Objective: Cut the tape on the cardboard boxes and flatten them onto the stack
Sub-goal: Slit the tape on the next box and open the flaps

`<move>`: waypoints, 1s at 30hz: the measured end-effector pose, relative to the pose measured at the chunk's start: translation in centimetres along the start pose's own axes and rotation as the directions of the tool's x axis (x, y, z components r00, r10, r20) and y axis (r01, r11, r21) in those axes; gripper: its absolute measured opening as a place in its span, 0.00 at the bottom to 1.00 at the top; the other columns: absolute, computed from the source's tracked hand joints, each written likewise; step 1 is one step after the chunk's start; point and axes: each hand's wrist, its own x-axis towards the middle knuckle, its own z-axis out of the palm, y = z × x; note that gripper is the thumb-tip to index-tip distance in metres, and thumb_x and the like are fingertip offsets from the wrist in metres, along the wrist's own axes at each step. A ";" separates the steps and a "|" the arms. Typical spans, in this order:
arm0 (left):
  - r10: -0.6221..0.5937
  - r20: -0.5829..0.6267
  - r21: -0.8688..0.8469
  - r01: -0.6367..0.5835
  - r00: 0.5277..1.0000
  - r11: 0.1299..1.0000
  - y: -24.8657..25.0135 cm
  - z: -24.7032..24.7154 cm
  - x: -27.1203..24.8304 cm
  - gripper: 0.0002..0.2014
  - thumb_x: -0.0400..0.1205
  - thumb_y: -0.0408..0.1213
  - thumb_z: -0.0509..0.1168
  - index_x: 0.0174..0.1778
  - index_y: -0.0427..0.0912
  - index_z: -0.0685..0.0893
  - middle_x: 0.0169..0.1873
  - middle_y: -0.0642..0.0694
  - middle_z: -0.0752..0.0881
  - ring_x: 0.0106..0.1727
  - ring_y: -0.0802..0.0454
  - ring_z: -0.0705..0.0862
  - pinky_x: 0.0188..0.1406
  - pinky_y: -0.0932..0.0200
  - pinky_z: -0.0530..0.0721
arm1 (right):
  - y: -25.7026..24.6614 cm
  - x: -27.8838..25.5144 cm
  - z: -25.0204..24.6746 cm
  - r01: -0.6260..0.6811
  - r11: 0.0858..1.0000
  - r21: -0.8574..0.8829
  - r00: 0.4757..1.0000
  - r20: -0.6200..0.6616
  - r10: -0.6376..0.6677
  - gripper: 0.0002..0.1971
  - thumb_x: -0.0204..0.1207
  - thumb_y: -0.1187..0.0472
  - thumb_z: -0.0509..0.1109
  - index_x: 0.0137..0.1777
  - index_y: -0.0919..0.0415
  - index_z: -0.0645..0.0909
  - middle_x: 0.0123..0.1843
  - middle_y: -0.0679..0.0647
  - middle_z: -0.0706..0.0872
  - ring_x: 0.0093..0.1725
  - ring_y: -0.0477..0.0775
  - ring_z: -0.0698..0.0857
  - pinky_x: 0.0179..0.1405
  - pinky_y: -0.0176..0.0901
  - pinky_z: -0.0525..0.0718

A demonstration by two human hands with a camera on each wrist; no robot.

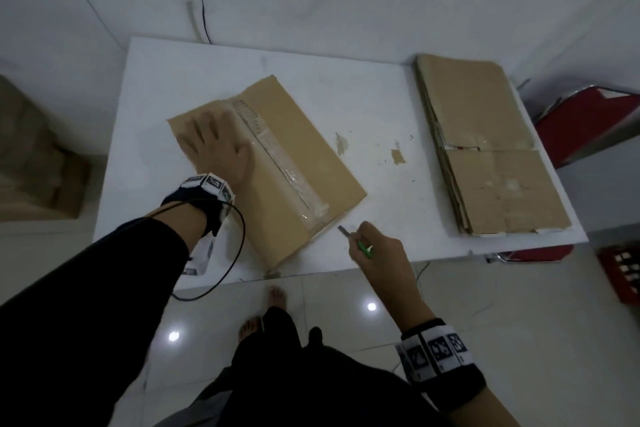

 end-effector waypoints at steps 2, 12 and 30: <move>0.286 -0.069 -0.079 -0.291 0.956 0.953 0.3 -0.4 -1.6 0.27 0.82 0.43 0.60 0.77 0.41 0.69 0.77 0.33 0.67 0.78 0.30 0.62 0.76 0.34 0.50 | 0.1 0.6 -0.5 0.001 0.999 0.040 0.991 -0.137 0.005 0.10 0.84 0.55 0.67 0.43 0.56 0.72 0.34 0.48 0.85 0.29 0.51 0.83 0.28 0.52 0.82; 0.696 0.456 0.101 -0.810 0.554 0.578 2.9 -0.6 -6.1 0.39 0.66 0.80 0.58 0.61 0.52 0.76 0.61 0.48 0.74 0.62 0.46 0.71 0.61 0.49 0.64 | -2.1 8.8 3.7 -0.065 0.860 0.505 0.981 -0.128 0.149 0.06 0.87 0.61 0.62 0.52 0.64 0.73 0.44 0.56 0.89 0.44 0.44 0.88 0.40 0.36 0.80; 0.520 0.578 0.161 -0.712 0.629 0.683 4.7 -1.4 -7.9 0.36 0.61 0.65 0.73 0.65 0.59 0.75 0.66 0.52 0.69 0.70 0.48 0.63 0.72 0.45 0.60 | -0.4 2.5 3.6 -0.050 0.885 0.464 0.996 -0.048 0.081 0.06 0.86 0.61 0.64 0.46 0.56 0.76 0.37 0.44 0.88 0.38 0.48 0.84 0.34 0.34 0.77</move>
